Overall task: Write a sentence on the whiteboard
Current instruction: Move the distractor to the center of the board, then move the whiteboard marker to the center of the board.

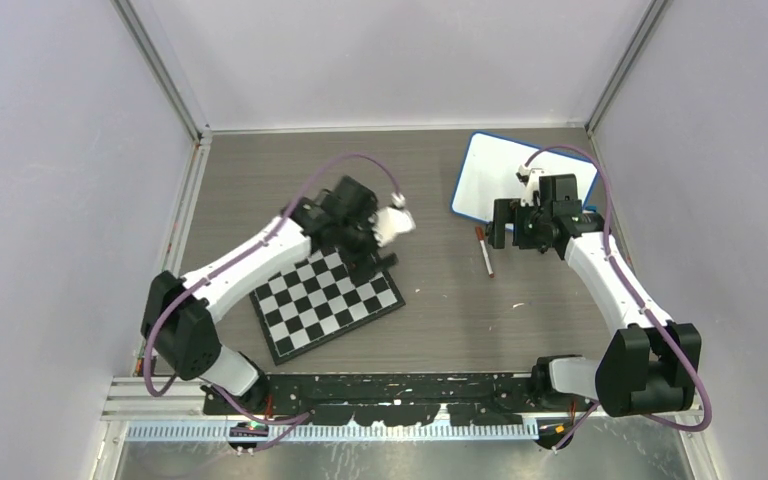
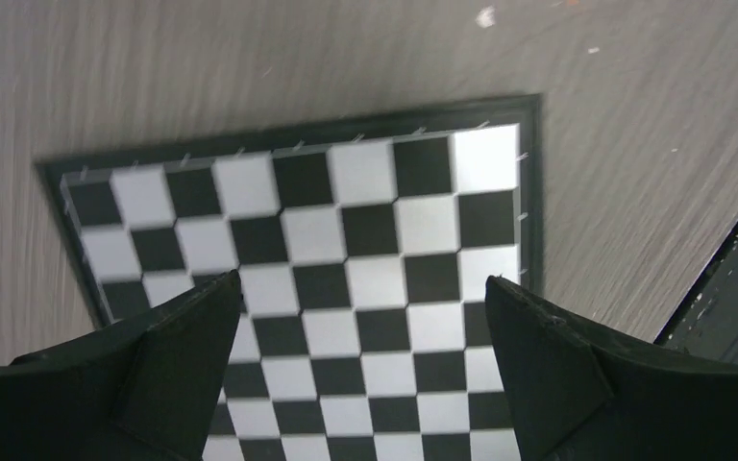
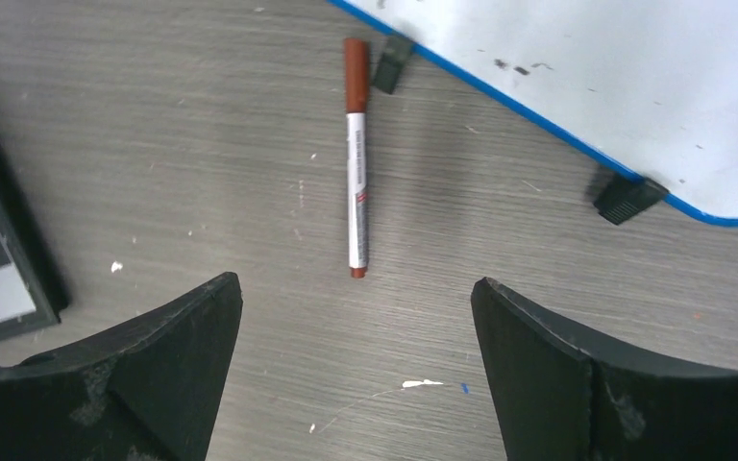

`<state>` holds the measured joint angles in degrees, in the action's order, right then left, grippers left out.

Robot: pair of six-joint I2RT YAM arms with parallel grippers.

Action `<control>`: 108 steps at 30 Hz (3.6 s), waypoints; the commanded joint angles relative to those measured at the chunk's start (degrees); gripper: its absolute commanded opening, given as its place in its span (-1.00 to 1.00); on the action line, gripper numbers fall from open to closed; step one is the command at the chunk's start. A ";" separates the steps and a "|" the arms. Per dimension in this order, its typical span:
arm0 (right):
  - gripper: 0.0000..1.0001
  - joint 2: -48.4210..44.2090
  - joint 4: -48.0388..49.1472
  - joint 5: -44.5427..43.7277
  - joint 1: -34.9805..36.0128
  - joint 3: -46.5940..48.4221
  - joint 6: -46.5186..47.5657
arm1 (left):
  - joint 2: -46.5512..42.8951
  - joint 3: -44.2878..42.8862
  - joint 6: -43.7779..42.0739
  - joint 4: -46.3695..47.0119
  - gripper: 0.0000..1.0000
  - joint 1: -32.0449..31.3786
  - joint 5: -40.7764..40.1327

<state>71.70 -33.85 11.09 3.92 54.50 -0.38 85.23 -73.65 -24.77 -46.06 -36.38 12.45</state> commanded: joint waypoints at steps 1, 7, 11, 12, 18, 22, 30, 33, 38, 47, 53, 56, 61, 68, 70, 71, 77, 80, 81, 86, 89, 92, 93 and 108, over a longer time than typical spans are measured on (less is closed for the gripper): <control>0.81 -0.16 4.87 -7.30 -0.12 -0.98 -6.46 | 4.07 -0.46 -8.63 4.36 0.99 -11.89 -7.76; 0.76 -0.02 6.00 -10.85 -0.10 -2.03 -8.91 | 10.99 0.76 -14.65 10.45 1.00 -22.14 -9.33; 0.76 0.01 5.96 -10.92 -0.11 -2.29 -8.81 | 13.82 3.93 -20.10 14.64 0.99 -24.24 -11.52; 0.76 0.02 5.94 -10.92 -0.07 -2.34 -8.68 | 14.46 4.47 -21.25 15.14 1.00 -24.48 -11.82; 0.75 1.32 6.11 -10.32 -0.13 -2.38 -8.65 | 17.33 7.76 -26.92 17.53 0.99 -24.95 -16.41; 0.74 1.62 6.33 -10.65 -0.13 -2.59 -8.79 | 17.69 9.90 -29.10 17.47 1.00 -22.86 -17.07; 0.68 1.14 9.40 -13.16 0.02 -4.29 -11.37 | 15.27 10.88 -34.82 12.45 0.99 -10.05 -11.95; 0.61 0.77 12.27 -16.45 1.48 -5.22 -13.75 | 14.69 10.71 -36.40 12.22 0.99 -4.65 -9.54; 0.49 2.47 14.76 -21.15 5.10 -5.34 -16.44 | 14.74 10.73 -38.92 13.53 0.99 3.05 -8.36; 0.22 9.64 18.53 -27.40 8.05 -3.92 -19.59 | 12.96 6.97 -36.08 14.43 0.99 12.69 -4.59; 0.01 15.42 21.91 -32.85 9.37 -1.37 -24.41 | 5.53 2.87 -13.23 17.60 0.99 11.68 0.67; -0.02 18.17 24.19 -35.02 10.29 -0.65 -26.19 | 2.14 2.60 -5.78 18.26 0.99 11.68 0.77; -0.04 23.13 24.99 -37.25 11.09 2.03 -27.87 | -2.77 5.04 0.52 18.95 1.00 11.68 2.25; -0.10 28.19 26.20 -39.44 11.23 4.73 -28.42 | -5.86 8.54 0.63 17.34 0.99 10.37 5.01; -0.10 29.09 26.58 -39.33 11.27 5.18 -28.51 | -6.06 8.80 3.29 16.63 1.00 10.18 7.72; -0.11 29.49 26.69 -39.28 11.23 5.44 -28.53 | -6.19 9.05 4.10 16.32 0.99 9.66 9.01; -0.07 31.50 28.19 -39.38 11.29 6.32 -27.99 | -5.15 8.48 3.93 13.19 0.99 3.75 8.15; -0.03 31.34 26.90 -37.65 11.52 7.01 -27.89 | -3.87 8.08 6.48 13.43 0.99 2.66 9.41; -0.03 30.86 26.47 -37.40 11.73 6.69 -27.99 | -3.51 8.22 7.95 13.86 0.99 2.18 9.63; 0.05 28.33 26.64 -37.23 12.54 5.14 -28.32 | -1.33 7.81 11.61 15.58 0.99 0.63 9.84; 0.04 29.54 25.35 -37.65 12.56 6.83 -28.36 | -1.03 6.50 13.05 16.23 0.99 0.66 9.13; 0.05 29.54 23.15 -33.44 12.68 7.59 -28.19 | -1.54 5.59 13.33 16.53 0.99 0.70 7.65; 0.05 29.17 23.39 -31.17 12.70 7.03 -27.63 | -1.82 5.52 13.34 16.77 0.99 0.70 7.17; -0.05 26.53 14.12 -9.34 13.37 4.24 -21.58 | -5.07 6.63 11.73 16.04 1.00 0.78 3.54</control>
<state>101.30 -15.35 -7.70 16.88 59.44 -25.30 83.35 -66.35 -12.40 -31.00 -35.57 17.37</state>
